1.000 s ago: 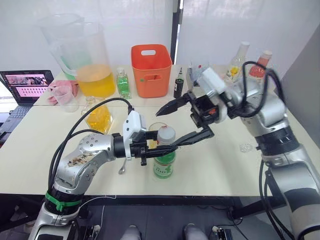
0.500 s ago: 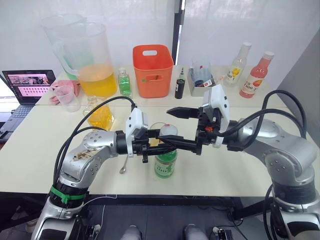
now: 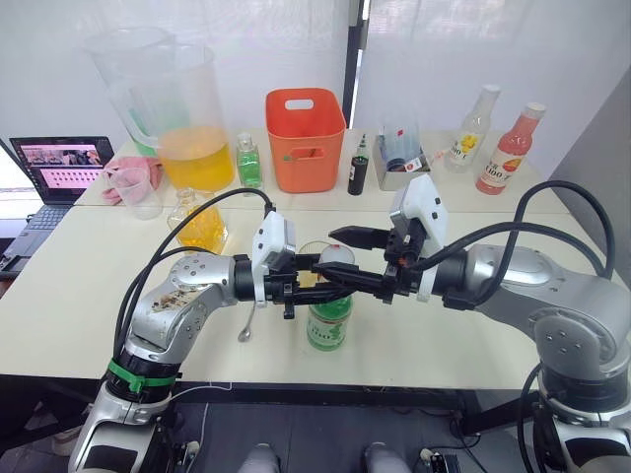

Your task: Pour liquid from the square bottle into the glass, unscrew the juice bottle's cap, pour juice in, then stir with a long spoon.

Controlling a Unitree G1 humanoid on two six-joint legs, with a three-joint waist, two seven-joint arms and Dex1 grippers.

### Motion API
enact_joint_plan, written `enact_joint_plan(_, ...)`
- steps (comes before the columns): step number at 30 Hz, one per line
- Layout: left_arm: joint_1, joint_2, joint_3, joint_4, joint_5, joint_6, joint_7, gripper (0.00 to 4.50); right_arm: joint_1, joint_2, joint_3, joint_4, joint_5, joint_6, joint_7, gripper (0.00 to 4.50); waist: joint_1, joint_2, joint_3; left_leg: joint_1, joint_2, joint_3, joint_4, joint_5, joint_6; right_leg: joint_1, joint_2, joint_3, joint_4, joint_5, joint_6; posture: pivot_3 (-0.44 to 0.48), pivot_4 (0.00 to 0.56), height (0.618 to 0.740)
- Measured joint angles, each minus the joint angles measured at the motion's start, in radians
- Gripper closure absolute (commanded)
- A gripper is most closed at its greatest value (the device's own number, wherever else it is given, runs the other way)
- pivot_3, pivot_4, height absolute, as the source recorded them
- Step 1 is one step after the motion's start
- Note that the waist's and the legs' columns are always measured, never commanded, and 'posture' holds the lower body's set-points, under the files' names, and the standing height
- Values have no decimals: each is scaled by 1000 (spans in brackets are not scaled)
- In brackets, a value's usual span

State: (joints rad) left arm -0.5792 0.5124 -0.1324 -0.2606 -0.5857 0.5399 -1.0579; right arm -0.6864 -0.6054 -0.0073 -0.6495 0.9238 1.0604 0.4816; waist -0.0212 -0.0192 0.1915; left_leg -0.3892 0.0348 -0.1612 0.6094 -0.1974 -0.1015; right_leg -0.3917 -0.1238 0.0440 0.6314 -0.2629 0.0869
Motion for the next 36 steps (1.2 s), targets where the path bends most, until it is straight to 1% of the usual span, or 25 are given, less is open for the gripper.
enact_joint_plan(1, 0, 0, 0, 0, 0, 0, 0, 2883, 0, -2, 0, 0, 1, 0, 0, 2816, 0, 0, 0, 0, 0, 0, 0, 0, 0, 0, 0, 0, 0, 0, 0, 0, 150, 740)
enact_joint_plan(3, 1, 0, 0, -2, 1, 0, 0, 2883, 0, -6, 1, 2, 1, -4, 7, 2816, 0, 0, 0, 0, 0, 0, 0, 0, 0, 0, 0, 0, 0, 0, 0, 0, 150, 740)
enact_joint_plan(5, 3, 0, -1, -5, 3, 0, 1, 2883, 0, -23, 15, 11, -11, -29, 47, 2816, 0, 0, 0, 0, 0, 0, 0, 0, 0, 0, 0, 0, 0, 0, 0, 0, 150, 740)
enact_joint_plan(7, 7, 0, -1, -16, 4, 0, 2, 2883, -13, -72, 59, 51, -68, -116, 163, 2816, 1, 0, 0, 1, 0, 0, 0, 0, 0, 1, 0, 0, -1, -2, 3, 0, 150, 740)
enact_joint_plan(8, 9, 1, -1, -18, 4, 0, 3, 2883, -17, -80, 69, 65, -84, -141, 195, 2816, 1, 0, 0, 1, 0, 0, 0, 0, 0, 2, 0, 0, -1, -2, 4, 0, 150, 740)
enact_joint_plan(11, 21, 12, 6, -34, 6, 0, 4, 2883, -66, -93, 142, 186, -167, -282, 386, 2816, -5, 0, 0, 2, 0, 0, 0, 0, 0, 2, 0, 0, -1, -3, 6, 0, 150, 740)
enact_joint_plan(12, 24, 14, 8, -36, 6, 0, 5, 2883, -82, -91, 156, 223, -180, -309, 430, 2816, -7, 0, 0, 2, 0, 0, 0, 0, 0, 2, 0, 0, -1, -3, 6, 0, 150, 740)
enact_joint_plan(17, 48, 33, 31, -66, 4, 6, 23, 2883, -238, -34, 255, 514, -284, -499, 785, 2816, -23, 0, 0, 2, 0, 0, -1, 0, 0, 2, 0, 0, -1, -3, 6, 0, 150, 740)
enact_joint_plan(20, 70, 42, 44, -100, 1, 10, 37, 2883, -312, 22, 286, 662, -323, -585, 957, 2816, -25, 0, 0, 2, 0, 0, -1, 0, 0, 2, 0, 0, -1, -3, 5, 0, 150, 740)
enact_joint_plan(23, 82, 47, 51, -120, -1, 12, 53, 2883, -365, 56, 307, 764, -354, -657, 1063, 2816, -26, 0, 0, 2, 0, 0, -1, 0, 0, 1, 0, 0, -1, -1, 2, 0, 150, 740)
enact_joint_plan(28, 96, 55, 68, -130, -9, 27, 75, 2883, -413, 61, 352, 845, -350, -706, 1086, 2816, -26, 0, 0, 2, 0, 0, -1, 0, 0, 1, 0, 0, 0, -1, 2, 0, 150, 740)
enact_joint_plan(30, 101, 56, 70, -137, -10, 28, 81, 2883, -419, 58, 362, 855, -344, -718, 1086, 1744, -27, 0, 0, 3, 0, 0, -1, 0, 0, 1, 0, 0, 0, -1, 2, 0, 150, 740)
enact_joint_plan(35, 101, 56, 70, -136, -12, 31, 91, 2883, -415, 34, 386, 839, -322, -728, 1087, 104, -27, 0, 0, 2, 0, 0, -1, 0, 0, 1, 0, 0, 0, 0, 1, 0, 150, 740)
enact_joint_plan(36, 100, 56, 69, -135, -12, 31, 92, 2883, -412, 32, 378, 830, -320, -725, 1086, 43, -26, 0, 0, 2, 0, 0, -1, 0, 0, 1, 0, 0, 0, 0, 1, 0, 150, 740)
